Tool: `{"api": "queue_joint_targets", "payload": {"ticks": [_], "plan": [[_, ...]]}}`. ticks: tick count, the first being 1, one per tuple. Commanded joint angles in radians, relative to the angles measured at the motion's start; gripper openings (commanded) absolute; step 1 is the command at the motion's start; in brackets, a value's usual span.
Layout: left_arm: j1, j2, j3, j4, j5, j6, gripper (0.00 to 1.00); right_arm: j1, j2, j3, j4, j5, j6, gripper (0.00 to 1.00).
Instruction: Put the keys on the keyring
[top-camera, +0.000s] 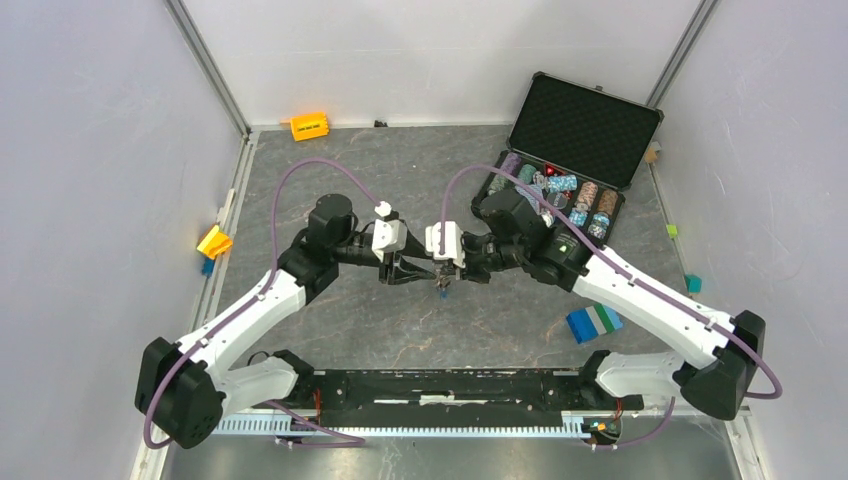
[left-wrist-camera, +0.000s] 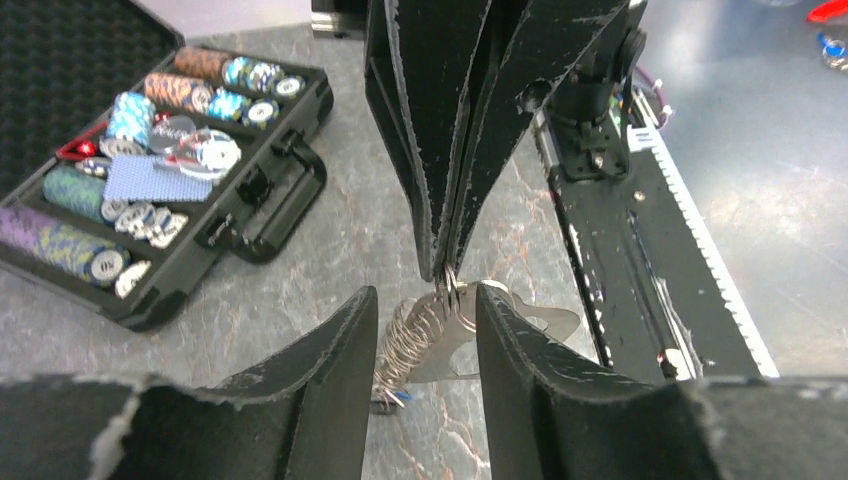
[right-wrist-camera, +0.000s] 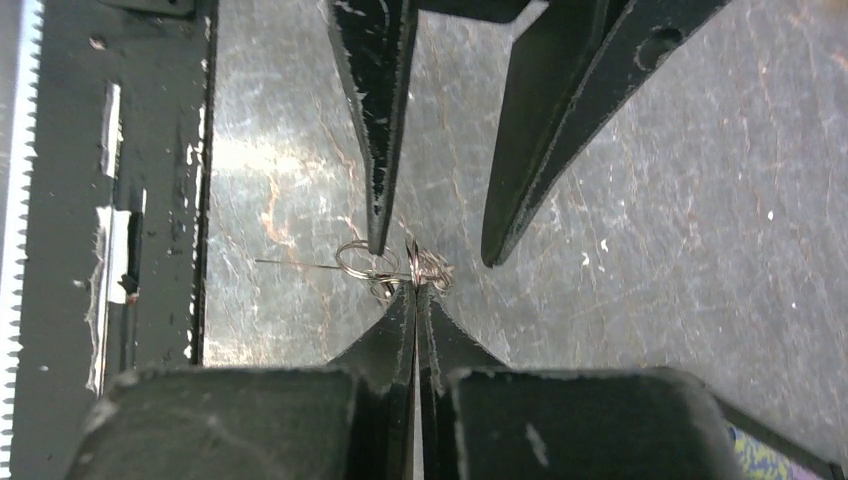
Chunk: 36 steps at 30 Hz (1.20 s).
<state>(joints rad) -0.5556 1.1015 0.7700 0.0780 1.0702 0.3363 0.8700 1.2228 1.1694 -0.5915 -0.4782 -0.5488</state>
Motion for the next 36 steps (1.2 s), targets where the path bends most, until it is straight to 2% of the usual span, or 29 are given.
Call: {"api": "queue_joint_targets", "payload": {"ticks": [1, 5, 10, 24, 28, 36], "plan": [[0.001, -0.013, 0.025, -0.145, -0.051, 0.148, 0.49, 0.026, 0.031, 0.071, -0.065, 0.119, -0.01, 0.0], [-0.004, -0.014, 0.019, -0.135, -0.065, 0.147, 0.48, 0.05, 0.061, 0.101, -0.085, 0.167, 0.001, 0.0], [-0.012, -0.012, -0.014, -0.047, -0.064, 0.08, 0.46, 0.078, 0.09, 0.129, -0.096, 0.207, 0.012, 0.0], [-0.021, 0.007, -0.072, 0.107, -0.039, -0.026, 0.31, 0.1, 0.1, 0.143, -0.088, 0.233, 0.024, 0.0], [-0.02, 0.002, -0.121, 0.214, -0.021, -0.061, 0.31, 0.1, 0.078, 0.112, -0.059, 0.233, 0.026, 0.0], [-0.015, -0.002, -0.16, 0.314, -0.024, -0.088, 0.34, 0.098, 0.061, 0.079, -0.048, 0.224, 0.029, 0.0]]}}
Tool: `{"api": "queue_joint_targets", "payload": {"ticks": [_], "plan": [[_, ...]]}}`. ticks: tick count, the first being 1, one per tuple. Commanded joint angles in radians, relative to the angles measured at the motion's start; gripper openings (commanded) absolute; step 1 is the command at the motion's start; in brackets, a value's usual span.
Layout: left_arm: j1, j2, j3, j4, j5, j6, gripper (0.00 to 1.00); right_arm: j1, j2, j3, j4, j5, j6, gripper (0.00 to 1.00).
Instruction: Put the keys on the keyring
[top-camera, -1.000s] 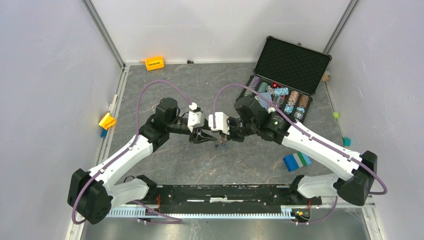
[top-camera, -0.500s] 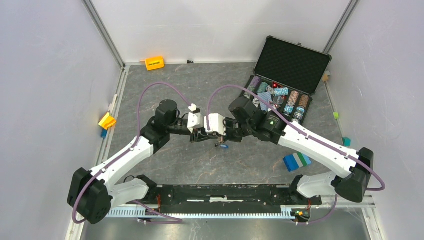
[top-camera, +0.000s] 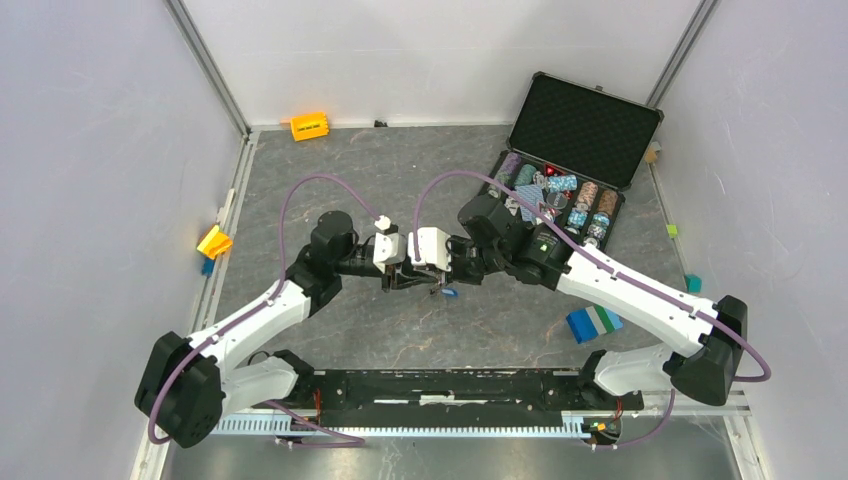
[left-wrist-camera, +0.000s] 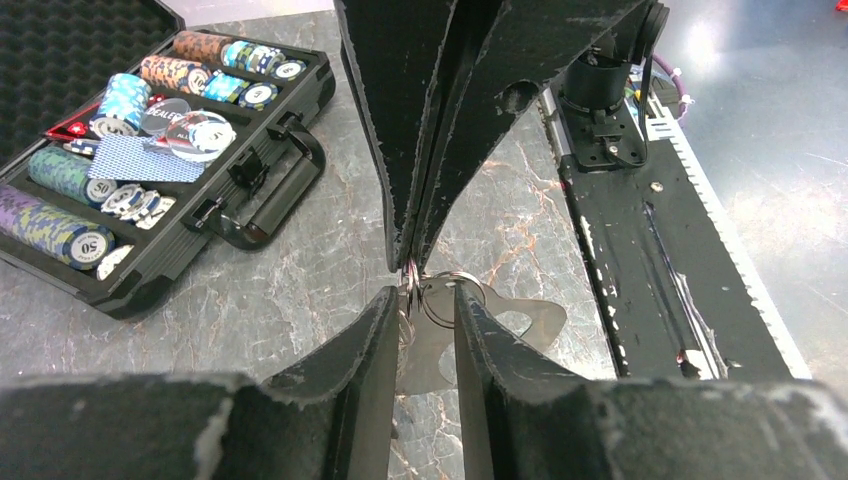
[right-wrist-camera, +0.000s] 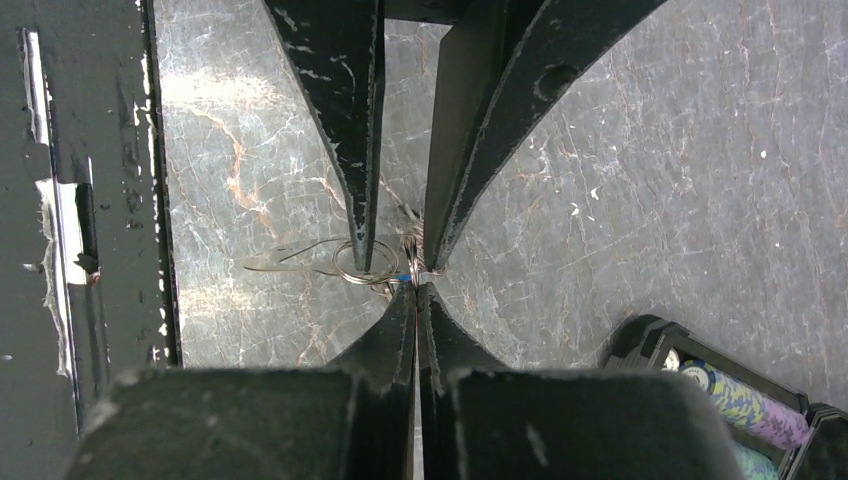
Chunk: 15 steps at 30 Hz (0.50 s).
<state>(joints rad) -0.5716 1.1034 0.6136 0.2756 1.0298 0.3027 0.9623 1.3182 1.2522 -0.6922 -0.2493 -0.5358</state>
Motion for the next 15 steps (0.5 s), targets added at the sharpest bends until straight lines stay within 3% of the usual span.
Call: {"api": "queue_joint_targets", "payload": {"ticks": [1, 15], "plan": [[0.001, -0.002, -0.004, 0.124, 0.016, -0.058, 0.34, 0.004, -0.033, -0.005, 0.054, -0.007, 0.016, 0.0], [0.001, -0.009, -0.015, 0.138, 0.016, -0.066, 0.24, -0.002, -0.021, 0.004, 0.056, -0.027, 0.024, 0.0]]}}
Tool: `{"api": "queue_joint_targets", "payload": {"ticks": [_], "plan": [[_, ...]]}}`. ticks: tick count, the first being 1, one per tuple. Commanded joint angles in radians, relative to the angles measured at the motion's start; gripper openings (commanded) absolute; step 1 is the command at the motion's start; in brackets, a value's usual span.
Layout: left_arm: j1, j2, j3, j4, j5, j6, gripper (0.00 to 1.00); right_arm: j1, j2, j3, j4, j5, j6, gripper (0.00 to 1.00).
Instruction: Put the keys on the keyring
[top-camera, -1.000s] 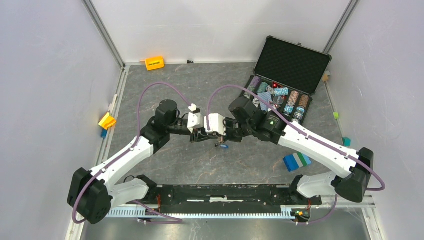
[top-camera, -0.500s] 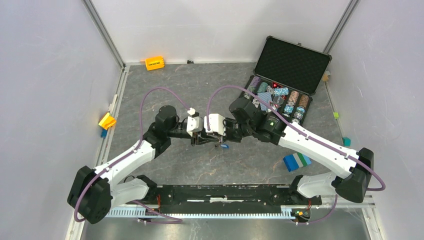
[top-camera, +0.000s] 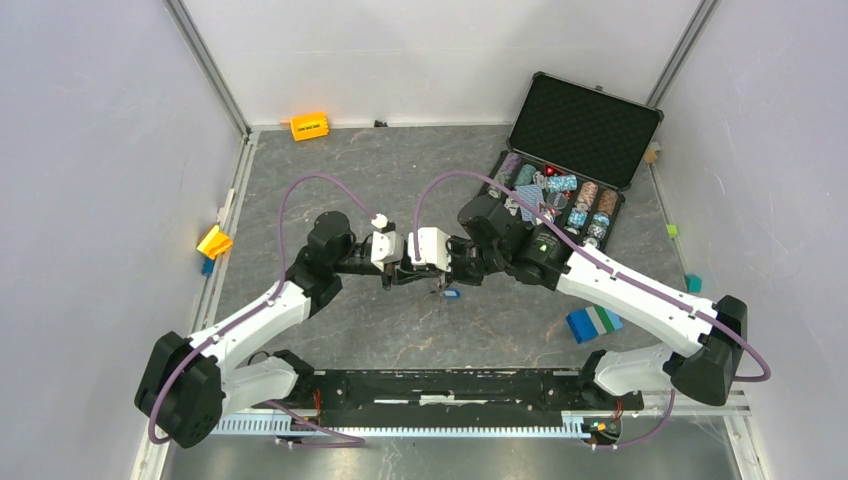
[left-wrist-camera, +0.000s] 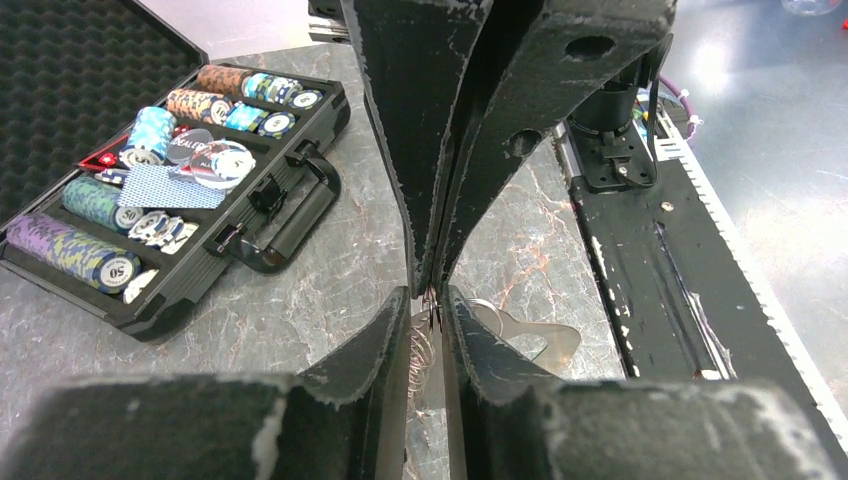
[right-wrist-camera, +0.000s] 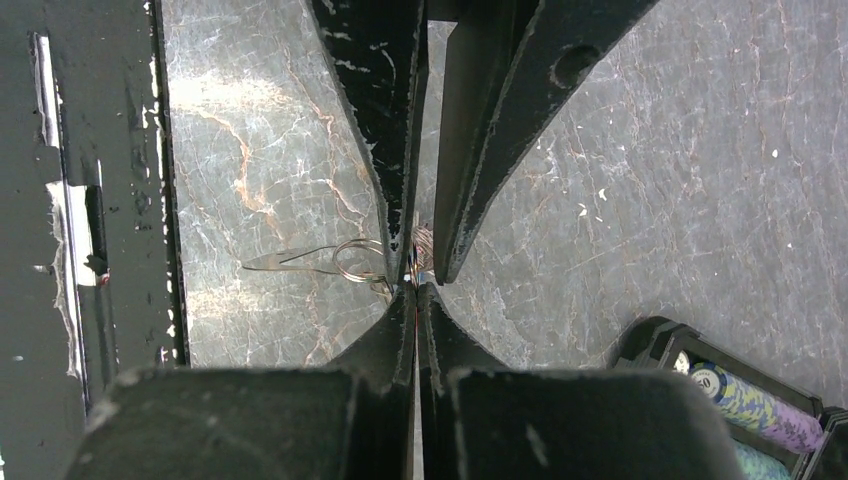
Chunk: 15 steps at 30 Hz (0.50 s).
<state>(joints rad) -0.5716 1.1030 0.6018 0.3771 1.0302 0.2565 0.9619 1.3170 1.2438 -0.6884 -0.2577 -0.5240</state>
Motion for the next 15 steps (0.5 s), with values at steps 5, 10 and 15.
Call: {"api": "queue_joint_targets", "payload": {"ticks": [5, 10, 15], "plan": [[0.001, -0.011, -0.004, 0.015, 0.014, -0.005, 0.21, -0.003, -0.02, 0.013, 0.054, -0.022, 0.013, 0.0], [0.001, -0.006, 0.003, 0.016, 0.017, -0.011, 0.06, -0.003, -0.019, 0.009, 0.056, -0.03, 0.013, 0.0], [0.0, -0.02, -0.005, 0.021, 0.026, -0.02, 0.02, -0.016, -0.03, -0.002, 0.067, -0.033, 0.016, 0.03]]}}
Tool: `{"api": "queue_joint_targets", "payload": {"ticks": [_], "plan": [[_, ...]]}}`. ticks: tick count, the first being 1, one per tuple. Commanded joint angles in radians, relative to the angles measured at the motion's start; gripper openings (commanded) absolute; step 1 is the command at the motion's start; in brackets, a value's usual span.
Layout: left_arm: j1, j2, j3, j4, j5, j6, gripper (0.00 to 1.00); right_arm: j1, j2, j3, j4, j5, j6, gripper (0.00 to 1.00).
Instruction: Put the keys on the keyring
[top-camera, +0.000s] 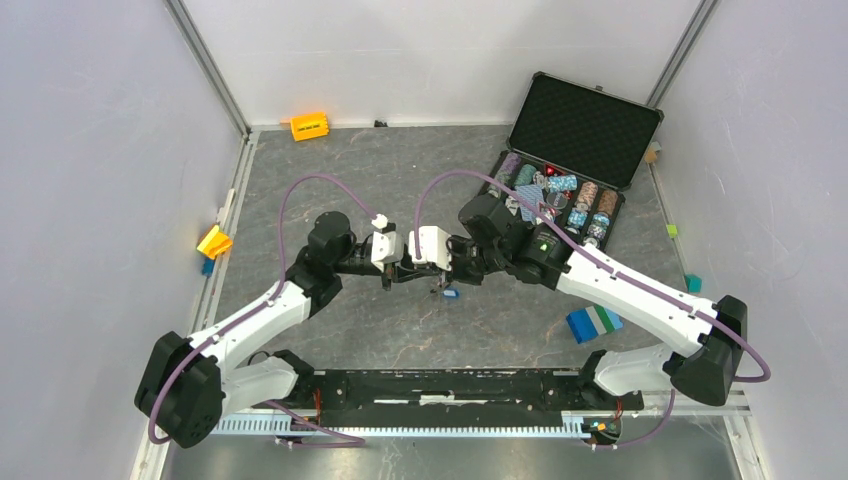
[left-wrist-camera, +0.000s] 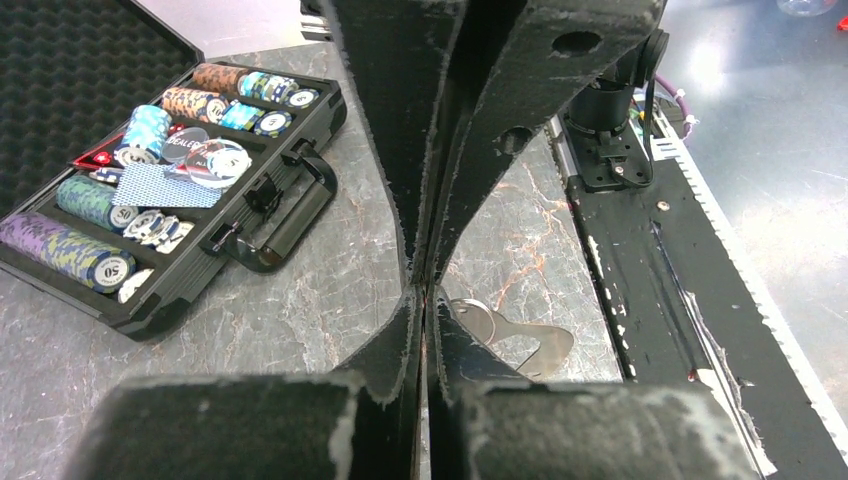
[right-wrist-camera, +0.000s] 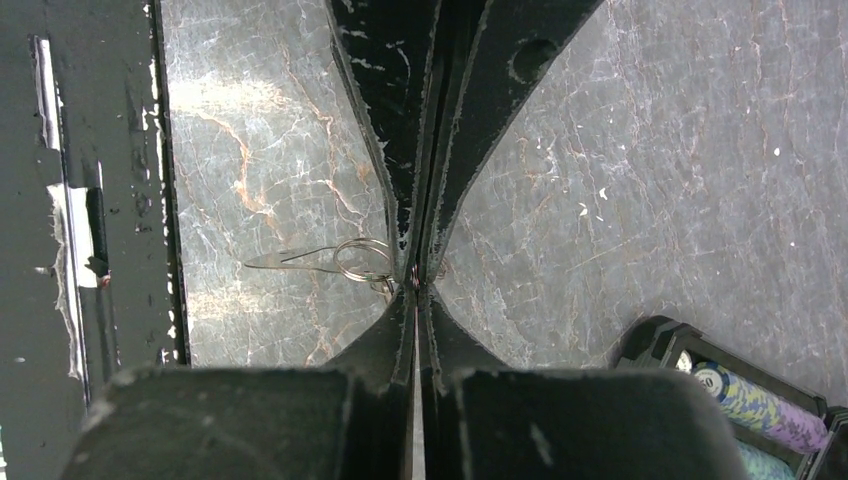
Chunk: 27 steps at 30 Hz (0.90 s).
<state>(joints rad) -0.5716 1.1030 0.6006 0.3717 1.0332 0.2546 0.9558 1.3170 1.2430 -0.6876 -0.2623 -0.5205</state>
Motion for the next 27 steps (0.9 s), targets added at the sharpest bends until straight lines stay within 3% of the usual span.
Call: {"api": "queue_joint_targets", "payload": {"ticks": [1, 4, 9, 16, 27], "plan": [[0.001, -0.024, -0.009, 0.037, 0.03, -0.026, 0.02, -0.014, -0.035, -0.004, 0.067, -0.036, 0.012, 0.1], [0.012, -0.034, -0.038, 0.134, 0.061, -0.089, 0.02, -0.034, -0.059, -0.028, 0.075, -0.078, 0.007, 0.24], [0.026, -0.028, -0.111, 0.436, 0.086, -0.311, 0.02, -0.085, -0.146, -0.145, 0.168, -0.188, -0.013, 0.33], [0.026, -0.009, -0.147, 0.623, 0.071, -0.443, 0.02, -0.144, -0.246, -0.274, 0.308, -0.351, -0.012, 0.35], [0.025, 0.006, -0.181, 0.725, 0.062, -0.485, 0.02, -0.148, -0.227, -0.259, 0.353, -0.434, 0.011, 0.33]]}}
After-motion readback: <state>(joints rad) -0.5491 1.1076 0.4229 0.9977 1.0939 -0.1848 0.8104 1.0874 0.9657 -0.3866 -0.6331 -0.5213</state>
